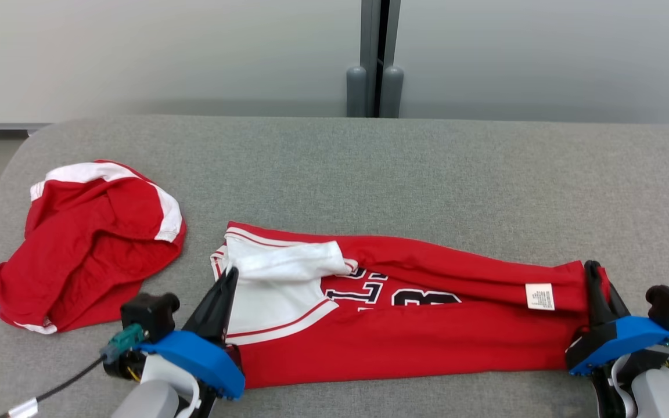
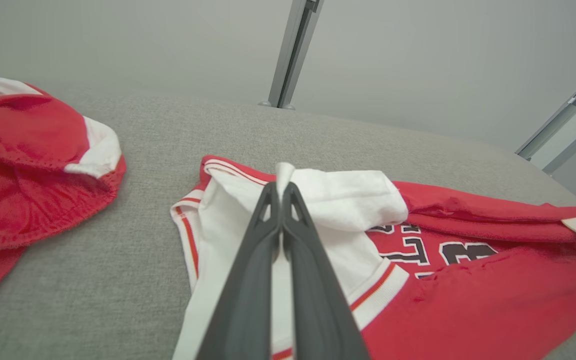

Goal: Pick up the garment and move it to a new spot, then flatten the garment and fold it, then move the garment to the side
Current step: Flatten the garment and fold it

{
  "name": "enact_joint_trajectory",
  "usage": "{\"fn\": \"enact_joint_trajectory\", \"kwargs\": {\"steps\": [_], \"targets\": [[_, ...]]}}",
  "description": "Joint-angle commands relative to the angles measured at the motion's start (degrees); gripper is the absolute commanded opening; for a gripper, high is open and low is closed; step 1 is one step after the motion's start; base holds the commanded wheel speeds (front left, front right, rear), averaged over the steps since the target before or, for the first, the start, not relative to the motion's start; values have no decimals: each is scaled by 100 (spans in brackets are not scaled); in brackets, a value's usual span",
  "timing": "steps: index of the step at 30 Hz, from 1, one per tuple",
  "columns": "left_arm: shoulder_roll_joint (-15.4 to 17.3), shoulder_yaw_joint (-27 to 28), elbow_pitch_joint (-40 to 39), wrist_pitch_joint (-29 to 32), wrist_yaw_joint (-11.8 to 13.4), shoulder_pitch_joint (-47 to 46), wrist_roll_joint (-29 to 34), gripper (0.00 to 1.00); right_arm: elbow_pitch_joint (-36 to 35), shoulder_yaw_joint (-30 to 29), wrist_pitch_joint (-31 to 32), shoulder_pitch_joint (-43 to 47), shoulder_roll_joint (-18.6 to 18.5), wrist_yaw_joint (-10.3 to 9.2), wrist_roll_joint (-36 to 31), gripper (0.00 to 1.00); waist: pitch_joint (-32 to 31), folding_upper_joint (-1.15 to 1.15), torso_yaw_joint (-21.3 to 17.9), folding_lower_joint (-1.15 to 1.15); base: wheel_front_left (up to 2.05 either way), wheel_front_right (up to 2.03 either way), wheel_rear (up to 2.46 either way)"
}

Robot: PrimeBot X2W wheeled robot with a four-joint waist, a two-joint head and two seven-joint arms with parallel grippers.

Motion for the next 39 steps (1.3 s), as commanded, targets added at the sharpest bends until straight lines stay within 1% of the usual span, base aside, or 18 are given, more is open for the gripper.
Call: {"fn": "enact_joint_trajectory", "kwargs": {"steps": [1, 4, 9, 13, 18, 19, 20, 21, 22, 26, 30, 33, 36, 39], "targets": [[-34, 89, -42, -26, 11, 161, 70, 0, 12, -46, -2, 119, 14, -2, 35, 0, -61, 1, 4, 1, 0, 0, 0], [-117, 221, -96, -27, 10, 387, 154, 0, 42, -110, -2, 245, 52, -2, 51, 0, -159, 1, 25, 1, 0, 0, 0], [-254, 260, -32, -27, 11, 653, 259, 0, 170, -94, -3, 379, 104, -2, 36, 0, -280, 1, 57, 1, 0, 0, 0], [-353, 293, 94, -27, 10, 794, 332, 0, 330, -91, -2, 449, 86, -2, 64, 0, -321, 1, 79, 1, 0, 0, 0], [-456, 486, 272, -26, 10, 968, 460, 0, 450, -152, -2, 488, 54, -2, 76, 0, -349, 1, 96, 1, 0, 0, 0], [-463, 587, 288, -27, 11, 982, 536, 11, 473, -198, -2, 497, 50, -2, 80, 0, -352, 1, 105, 1, 0, 0, 0], [-488, 689, 314, -27, 11, 1020, 613, 49, 504, -247, -2, 502, 60, -2, 89, 26, -357, 1, 114, 1, 0, 0, 0], [-521, 774, 333, -27, 11, 1070, 720, 100, 506, -288, -2, 501, 83, -2, 122, 95, -366, 1, 128, 1, 0, 0, 0], [-556, 885, 324, -26, 11, 1105, 836, 100, 512, -314, -2, 503, 98, -2, 122, 100, -374, 1, 143, 1, 0, 0, 0], [-702, 1311, 235, -27, 12, 1272, 1339, 100, 598, -342, -2, 544, 124, -2, 194, 100, -409, 1, 204, 1, 0, 0, 0], [-887, 1601, 149, -26, 12, 1401, 1683, 100, 1016, -328, -2, 477, 112, -2, 260, 100, -432, 1, 260, 1, 0, 0, 0], [-973, 1670, 97, -27, 12, 1469, 1823, 100, 1408, -249, 2, 339, 93, -2, 279, 100, -437, 1, 296, 1, 0, 0, 0], [-1026, 1696, 59, -27, 11, 1480, 1887, 100, 1822, -21, 35, 236, 149, 0, 336, 100, -448, 1, 318, 1, 0, 0, 0], [-1056, 1690, 81, -27, 12, 1486, 1883, 100, 2103, 270, 98, 156, 226, 7, 453, 0, -468, 1, 322, 1, 0, 0, 0]]}}
